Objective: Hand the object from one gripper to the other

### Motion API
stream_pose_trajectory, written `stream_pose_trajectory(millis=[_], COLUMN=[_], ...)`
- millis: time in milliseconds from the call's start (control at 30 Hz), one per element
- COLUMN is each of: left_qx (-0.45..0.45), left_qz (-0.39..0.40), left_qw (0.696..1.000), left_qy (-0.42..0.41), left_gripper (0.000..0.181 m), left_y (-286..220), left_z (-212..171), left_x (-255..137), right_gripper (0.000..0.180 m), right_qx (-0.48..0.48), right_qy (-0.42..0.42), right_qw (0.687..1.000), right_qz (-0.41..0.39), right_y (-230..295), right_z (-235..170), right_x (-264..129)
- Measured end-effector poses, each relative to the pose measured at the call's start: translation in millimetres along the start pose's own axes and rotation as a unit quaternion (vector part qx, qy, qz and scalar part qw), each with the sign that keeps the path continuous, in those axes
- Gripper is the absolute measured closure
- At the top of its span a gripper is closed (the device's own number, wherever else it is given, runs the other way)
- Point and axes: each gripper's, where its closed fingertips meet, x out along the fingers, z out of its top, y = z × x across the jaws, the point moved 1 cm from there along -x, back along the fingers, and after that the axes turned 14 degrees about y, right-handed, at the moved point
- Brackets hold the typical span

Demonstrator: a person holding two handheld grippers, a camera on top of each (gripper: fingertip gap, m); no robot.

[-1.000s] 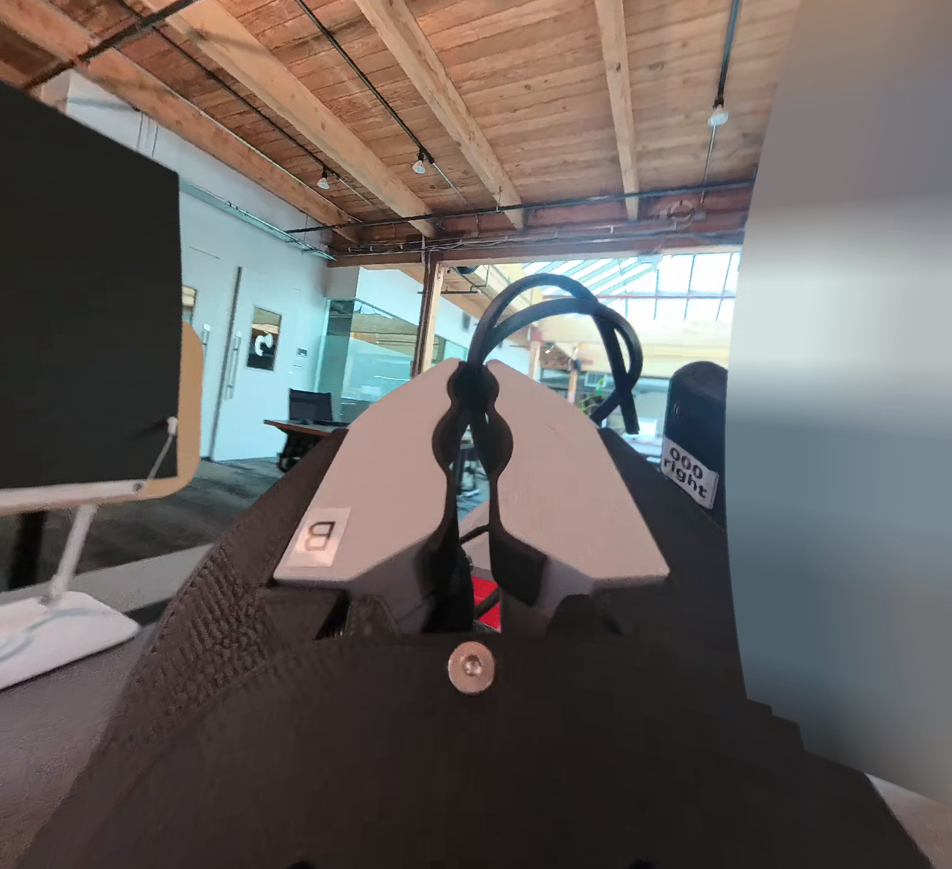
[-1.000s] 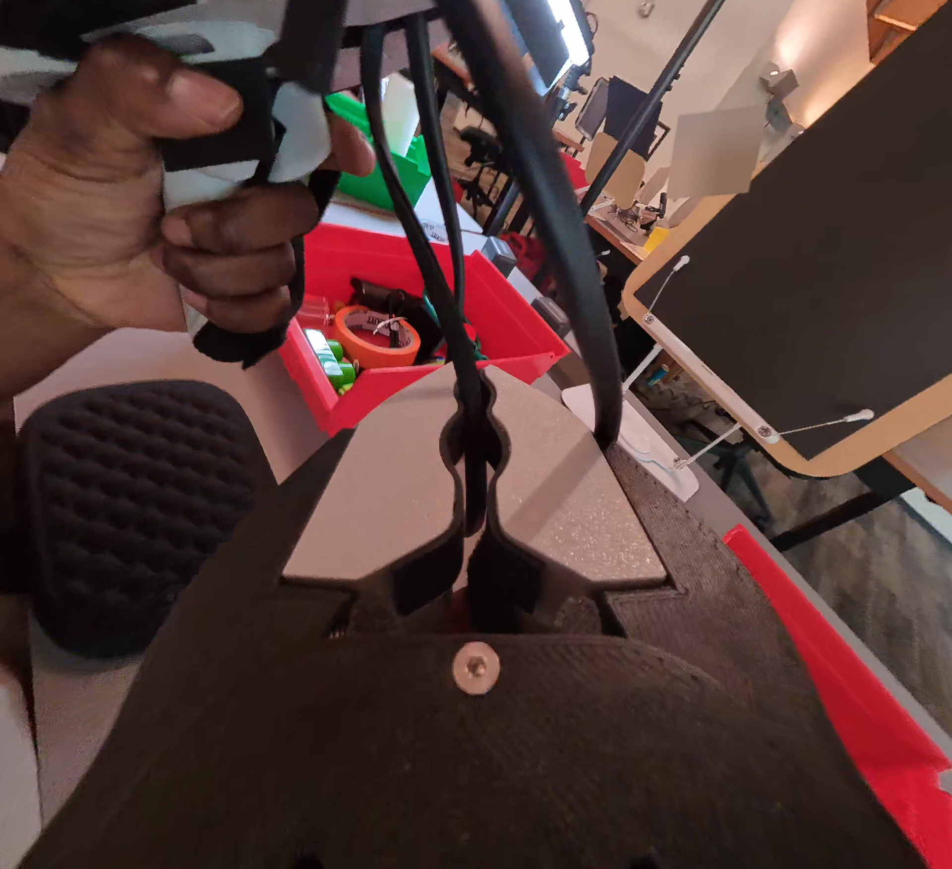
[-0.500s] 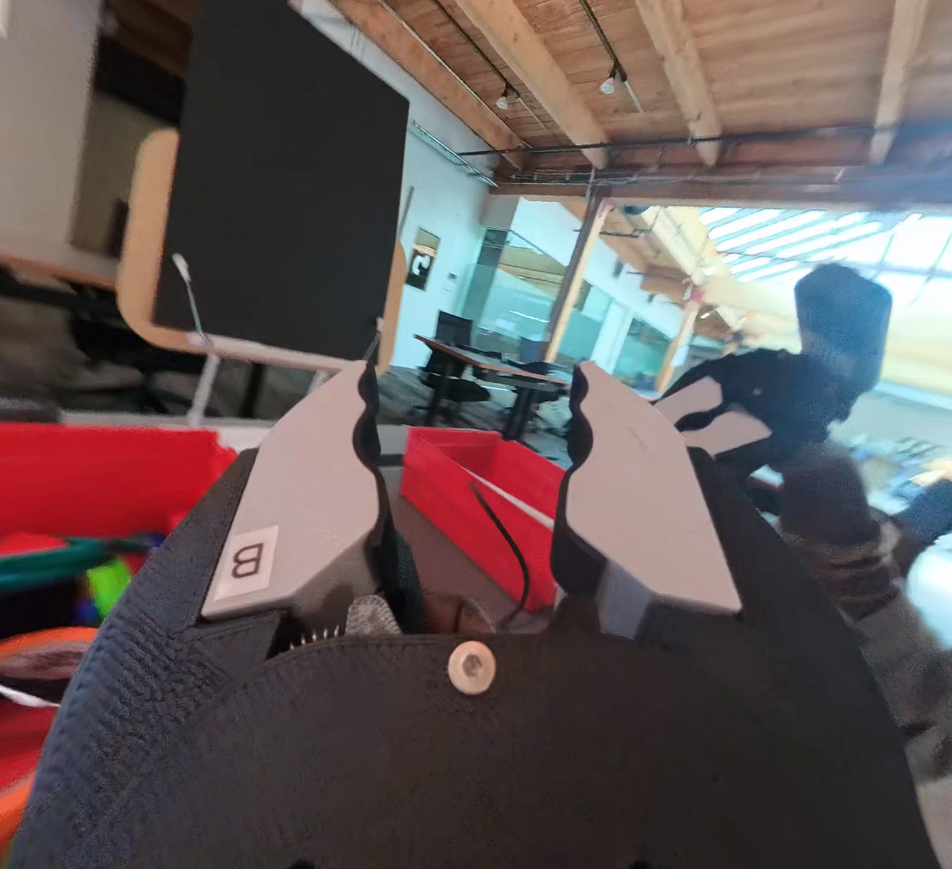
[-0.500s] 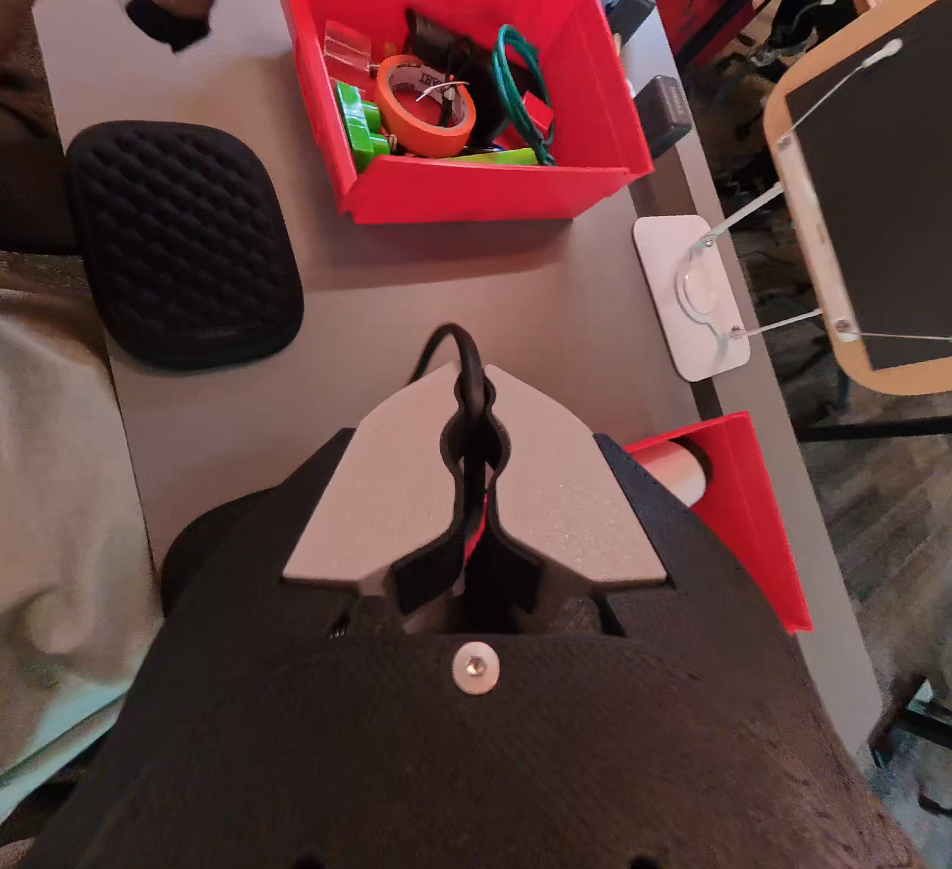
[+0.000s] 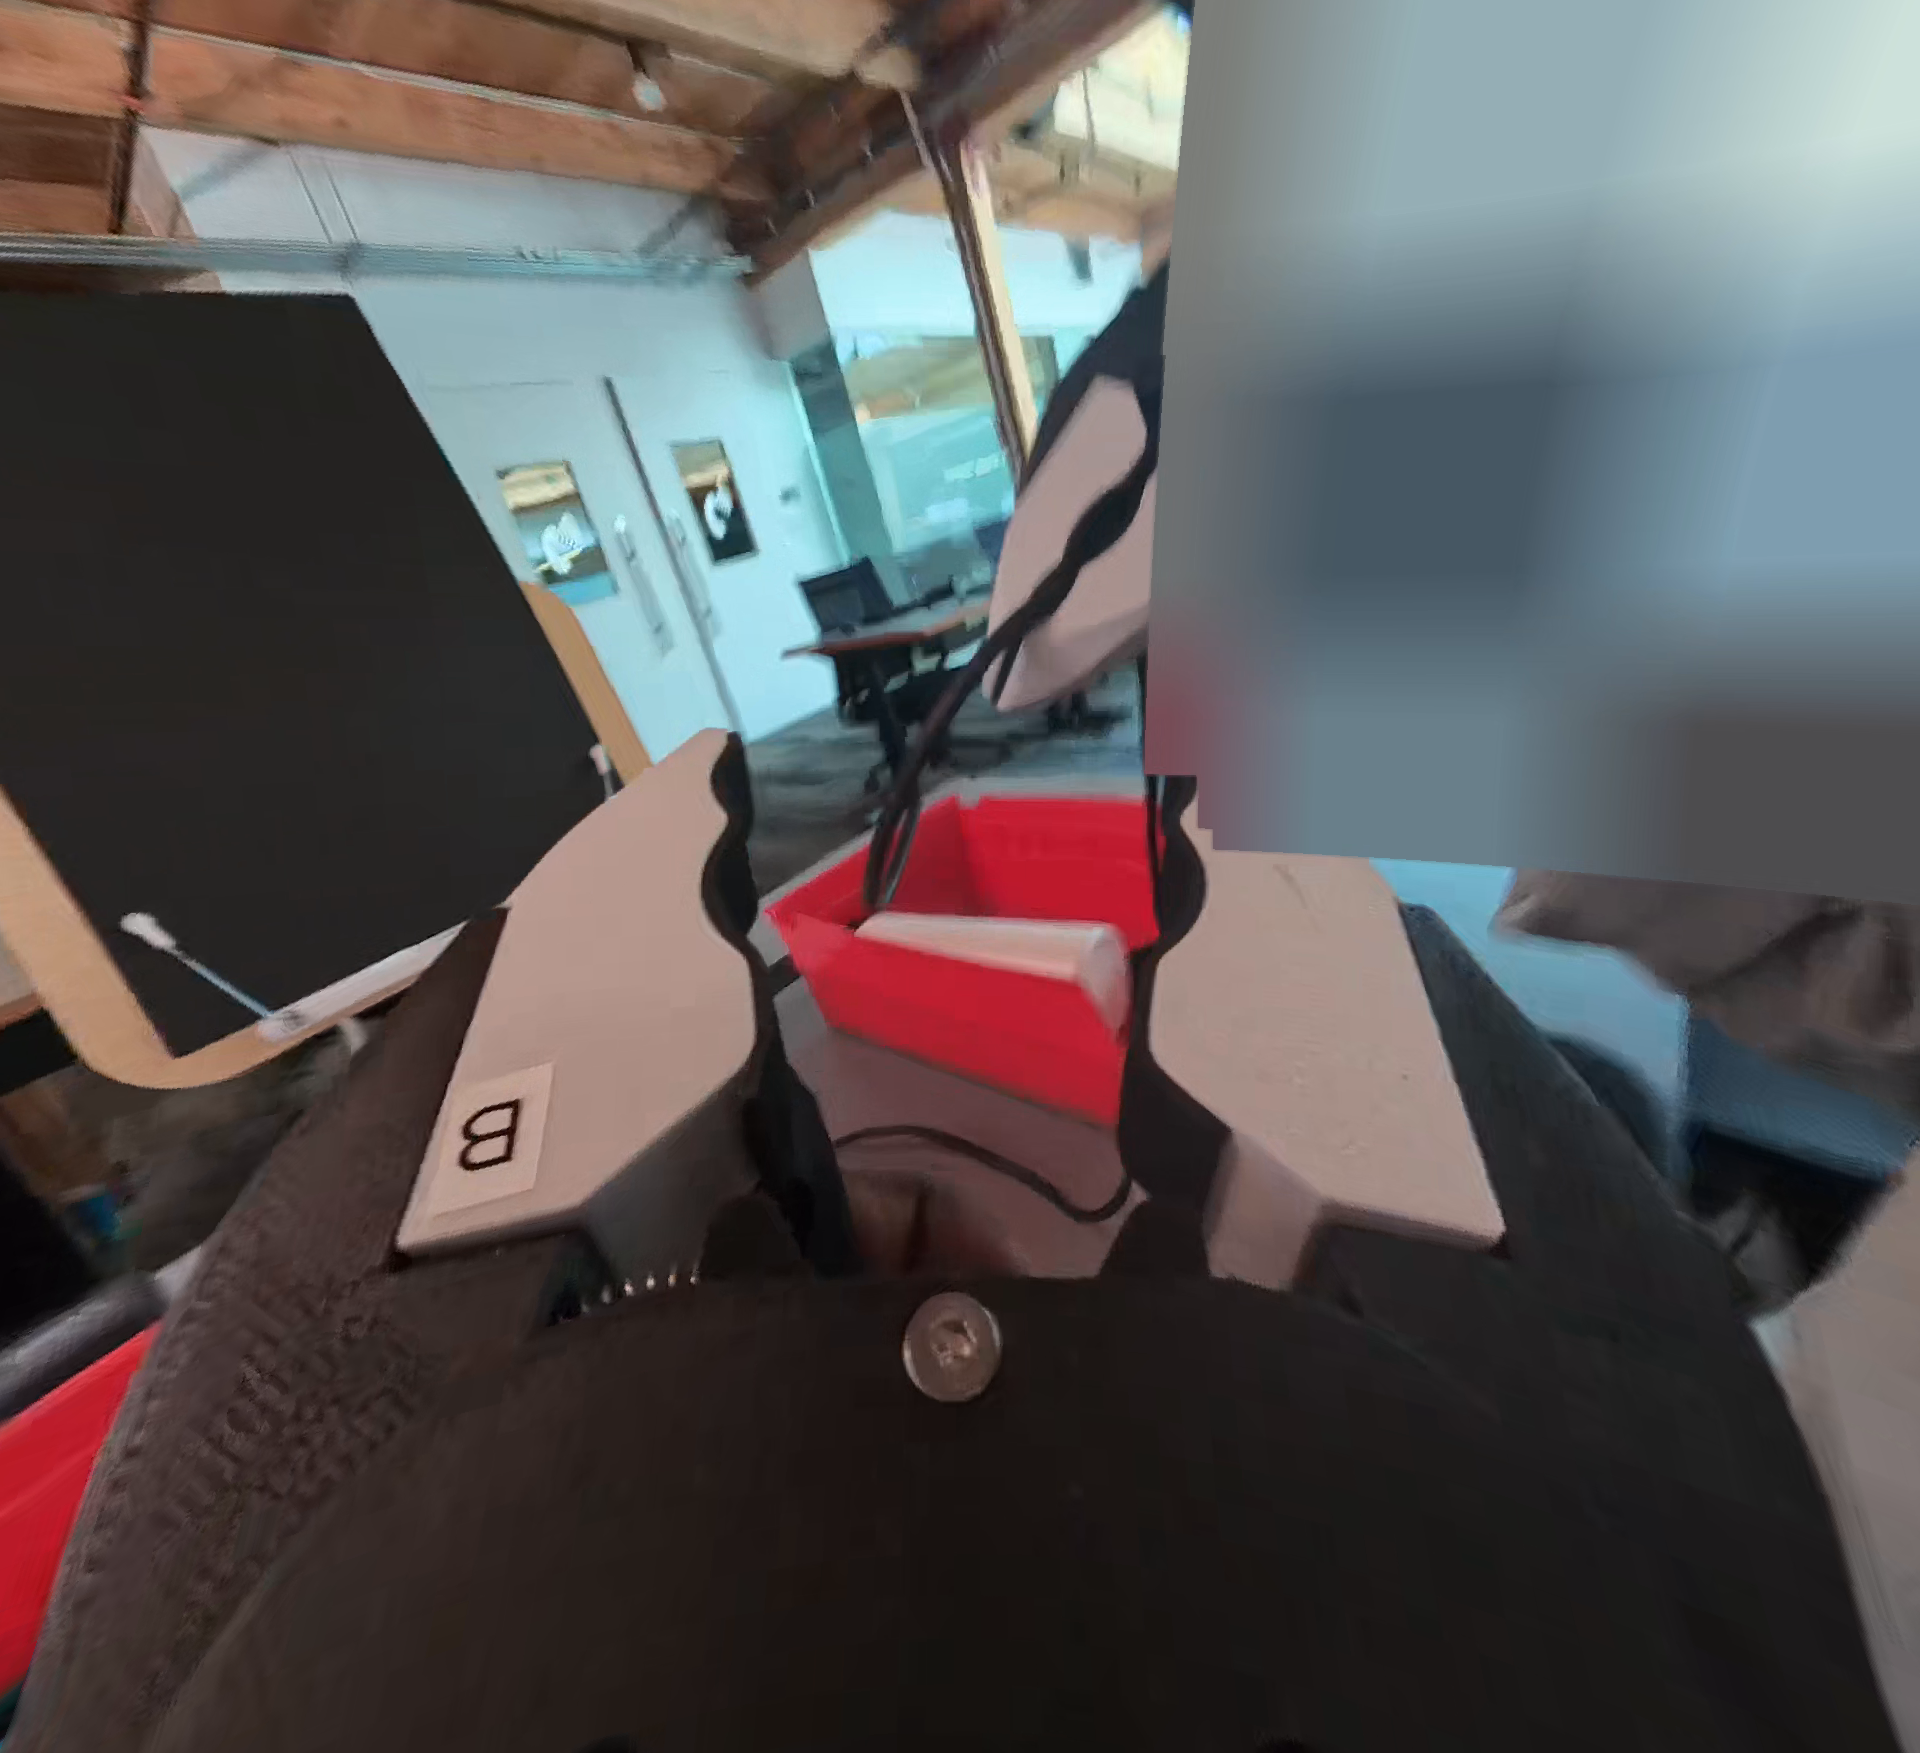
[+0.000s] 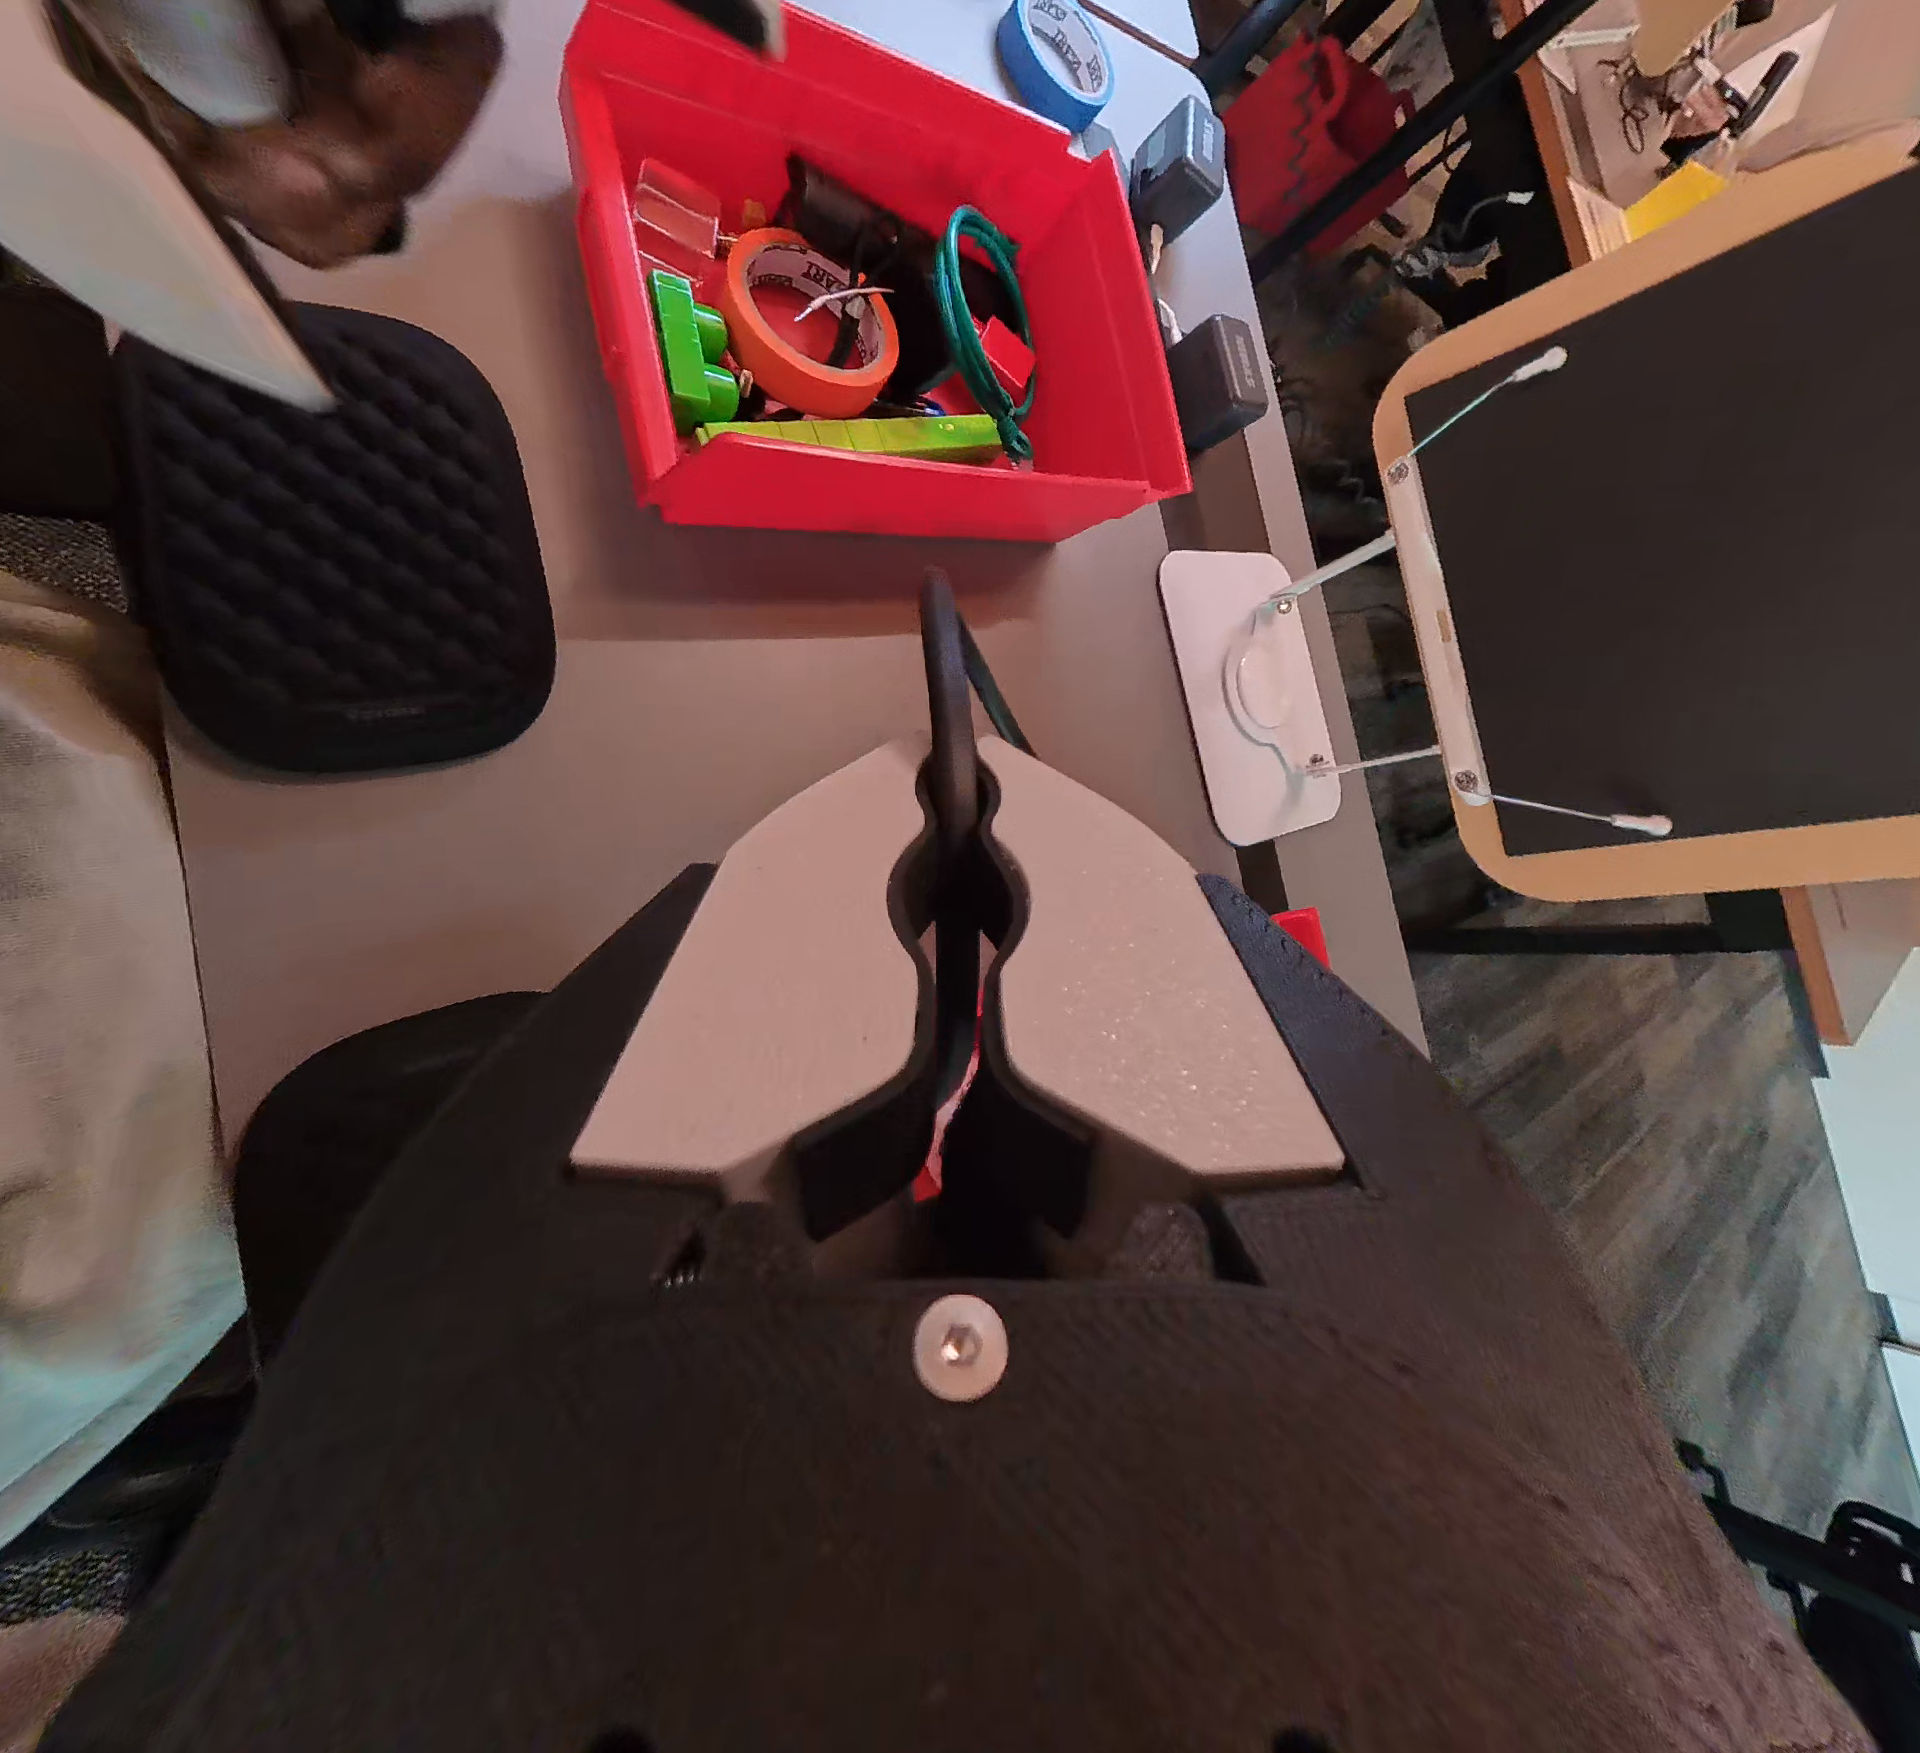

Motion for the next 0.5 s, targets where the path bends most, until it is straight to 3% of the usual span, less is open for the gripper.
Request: stream_pose_trajectory(millis=[33,300,367,500], left_qx=[0.024,0.225,0.233,0.215], left_qz=[0.011,0.126,0.118,0.083], left_qw=[1.0,0.959,0.959,0.966], left_qy=[0.017,0.117,0.112,0.117], left_gripper=[0.108,0.155,0.174,0.177], left_y=[0,-4,-6,-7], left_z=[-3,-13,-12,-8], left_x=[8,55,57,58], right_gripper=[0.179,0.178,0.179,0.178], right_qx=[-0.003,-0.018,-0.013,0.014], right_qy=[-0.001,-0.014,-0.022,-0.068], right_qw=[1.0,0.999,0.999,0.997], right_qz=[0.002,0.032,0.033,0.032], right_y=[2,22,24,21], right_z=[1,5,5,8], right_x=[-1,3,4,0])
